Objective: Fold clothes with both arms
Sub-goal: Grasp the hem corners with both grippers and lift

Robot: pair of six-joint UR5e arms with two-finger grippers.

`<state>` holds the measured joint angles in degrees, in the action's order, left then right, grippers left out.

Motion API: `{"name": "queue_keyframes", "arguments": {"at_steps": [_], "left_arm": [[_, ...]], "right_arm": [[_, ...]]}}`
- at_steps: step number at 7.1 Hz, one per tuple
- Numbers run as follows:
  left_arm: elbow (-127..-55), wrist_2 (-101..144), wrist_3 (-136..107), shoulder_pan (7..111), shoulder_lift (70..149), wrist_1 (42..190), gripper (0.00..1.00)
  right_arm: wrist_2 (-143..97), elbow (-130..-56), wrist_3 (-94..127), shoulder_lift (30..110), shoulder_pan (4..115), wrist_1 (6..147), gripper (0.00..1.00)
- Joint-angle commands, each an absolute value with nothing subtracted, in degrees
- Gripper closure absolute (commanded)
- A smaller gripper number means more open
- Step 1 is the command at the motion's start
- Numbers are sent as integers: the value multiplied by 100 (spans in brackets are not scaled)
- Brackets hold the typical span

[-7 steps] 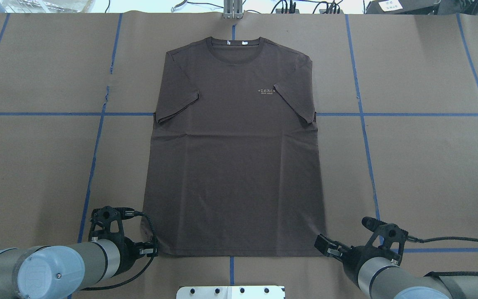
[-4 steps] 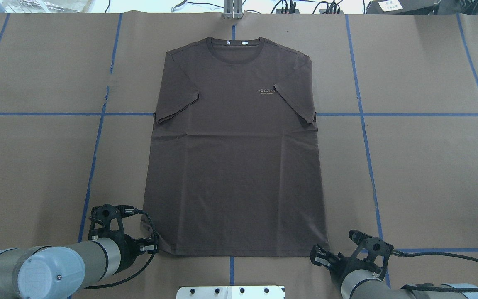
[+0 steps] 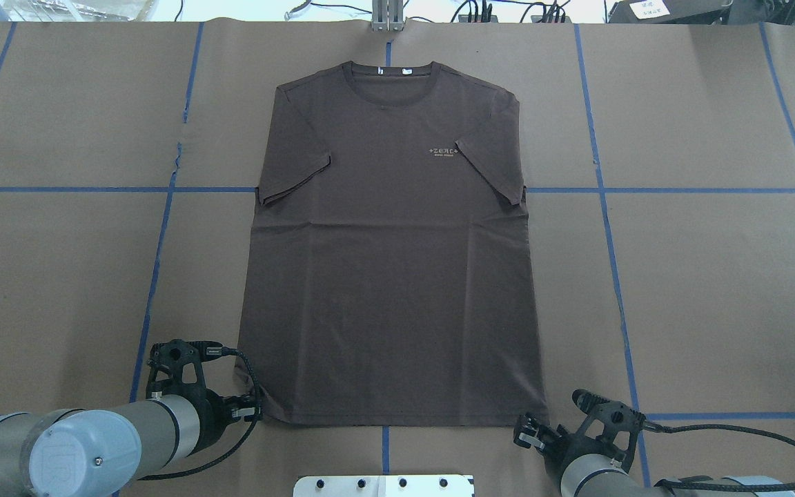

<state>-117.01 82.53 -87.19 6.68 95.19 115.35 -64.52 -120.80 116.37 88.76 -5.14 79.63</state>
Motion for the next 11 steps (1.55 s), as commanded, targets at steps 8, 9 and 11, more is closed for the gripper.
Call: {"name": "queue_keyframes", "arguments": {"at_steps": [8, 9, 11], "left_arm": [[-13605, 8785, -8657, 695, 9588, 9679, 100], [-14606, 9189, -8657, 694, 9989, 8319, 100], [-15204, 9771, -8657, 1061, 10905, 6964, 100]], "right_arm": [[-6476, -13886, 11566, 8877, -429, 9335, 100], [-6591, -14966, 11566, 8860, -657, 10169, 100], [-7308, -15504, 11558, 7889, -267, 11578, 100]]}}
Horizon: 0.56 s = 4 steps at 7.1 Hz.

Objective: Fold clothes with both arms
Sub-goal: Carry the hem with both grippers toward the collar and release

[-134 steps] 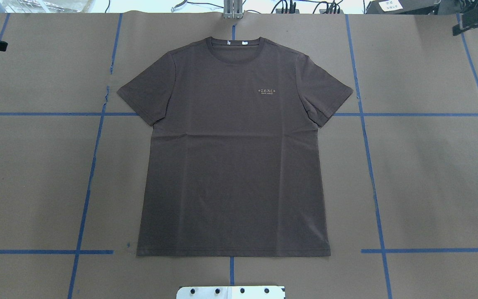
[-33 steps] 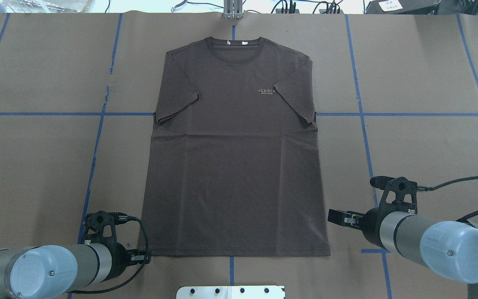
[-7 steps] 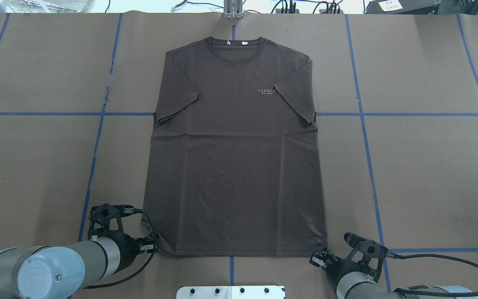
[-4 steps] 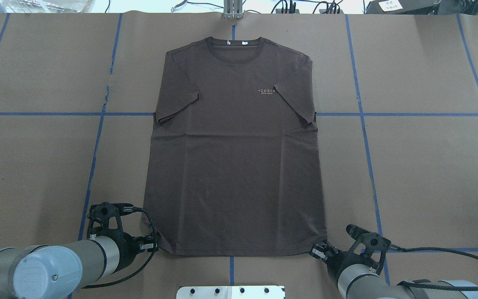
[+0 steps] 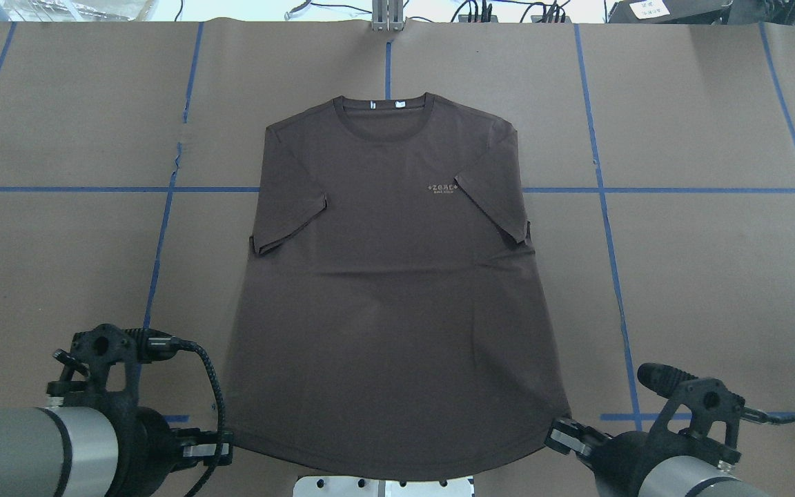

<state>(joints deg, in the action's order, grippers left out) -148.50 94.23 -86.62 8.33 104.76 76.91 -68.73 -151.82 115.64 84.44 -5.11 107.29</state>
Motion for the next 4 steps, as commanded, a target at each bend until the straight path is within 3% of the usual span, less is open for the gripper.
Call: {"name": "queue_keyframes", "arguments": {"at_steps": [1, 2, 4], "left_arm": [[-15031, 9800, -8570, 1098, 10951, 6961, 100], [-14646, 9730, -8108, 1229, 11082, 6978, 100], [-13882, 9782, -7071, 2272, 11460, 7031, 100]], "right_arm": [[-7478, -15443, 11514, 7588, -72, 12010, 100], [-7523, -15321, 11053, 7280, 182, 12058, 100], [-8195, -14410, 10112, 6630, 1574, 12059, 100]]}}
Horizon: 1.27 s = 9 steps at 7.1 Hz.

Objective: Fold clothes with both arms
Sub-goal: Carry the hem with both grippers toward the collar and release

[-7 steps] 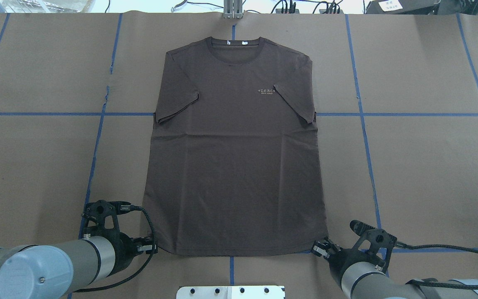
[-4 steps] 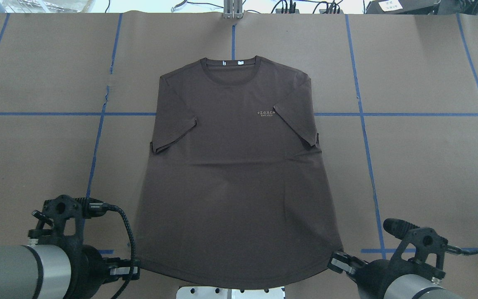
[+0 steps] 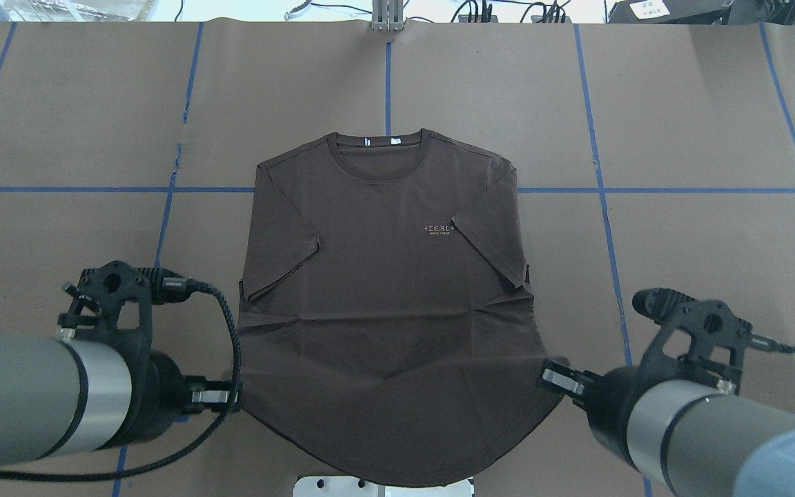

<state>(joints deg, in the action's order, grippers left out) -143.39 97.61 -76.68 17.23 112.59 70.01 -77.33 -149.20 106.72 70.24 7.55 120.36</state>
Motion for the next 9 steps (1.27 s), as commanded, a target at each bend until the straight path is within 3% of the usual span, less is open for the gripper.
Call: {"name": "queue_keyframes", "arguments": {"at_steps": [1, 2, 4, 7, 9], "left_arm": [[-13539, 9808, -6570, 2764, 11583, 7292, 100], [-13109, 9817, -6331, 3134, 11610, 7634, 100], [-11776, 10054, -6004, 3759, 11811, 8783, 100], [-9201, 10028, -5731, 4165, 12303, 10927, 100], [-8072, 10011, -5713, 4166, 12568, 11836, 100]], "right_arm": [[-8618, -13988, 9803, 6444, 2278, 11998, 100], [-8813, -13653, 9417, 6225, 2825, 11988, 100], [-9078, -12207, 9168, 6082, 3522, 10661, 100], [-9070, -10149, 8930, 5741, 3761, 8977, 100], [-9079, -8917, 8798, 5388, 3884, 8073, 100]]}}
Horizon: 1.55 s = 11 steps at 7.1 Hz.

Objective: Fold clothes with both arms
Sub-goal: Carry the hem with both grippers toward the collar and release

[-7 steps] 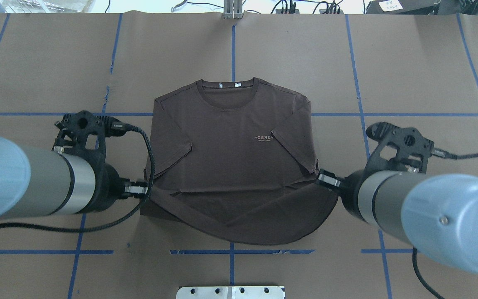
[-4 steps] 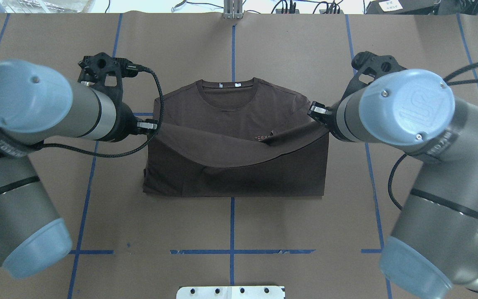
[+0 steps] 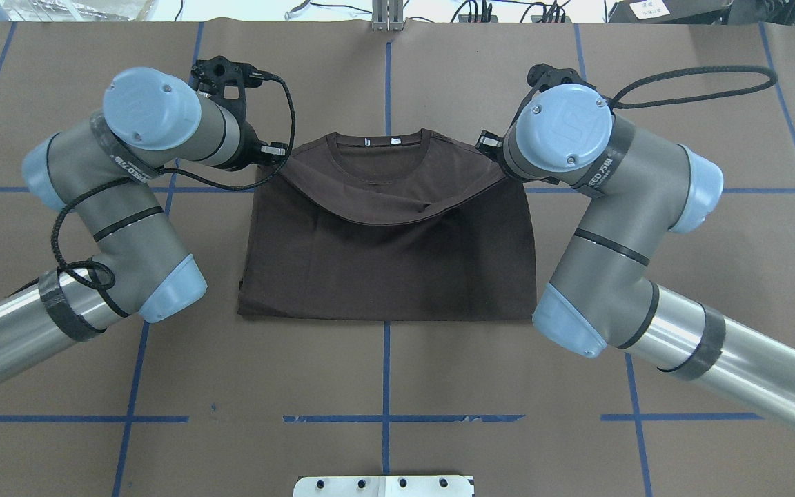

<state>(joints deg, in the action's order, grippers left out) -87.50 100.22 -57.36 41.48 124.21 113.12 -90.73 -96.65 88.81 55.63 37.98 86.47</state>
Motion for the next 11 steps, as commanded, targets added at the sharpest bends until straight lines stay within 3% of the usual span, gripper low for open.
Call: {"name": "queue_keyframes", "arguments": {"at_steps": [1, 7, 8, 9, 10, 11], "left_arm": [[-8034, 10002, -5661, 4183, 12568, 11865, 100], [-7920, 10011, -5484, 4359, 12560, 11865, 100], [-7823, 10002, -5406, 4359, 12560, 11865, 100], [-7805, 10002, -5214, 4359, 12560, 11865, 51], [-7857, 10028, -4655, 4385, 12533, 11865, 1], [-8118, 10063, -4441, 4412, 12455, 11857, 0]], "right_arm": [[-9088, -8547, 8615, 5388, 4024, 7720, 100], [-9202, -8104, 8473, 5379, 4175, 7629, 100], [-9193, -8034, 8455, 5370, 4157, 7620, 87], [-9159, -7998, 8351, 5379, 4114, 7611, 1], [-9141, -8007, 8089, 5353, 4113, 7533, 0], [-9315, -8146, 7686, 5344, 4235, 7419, 0]]}}
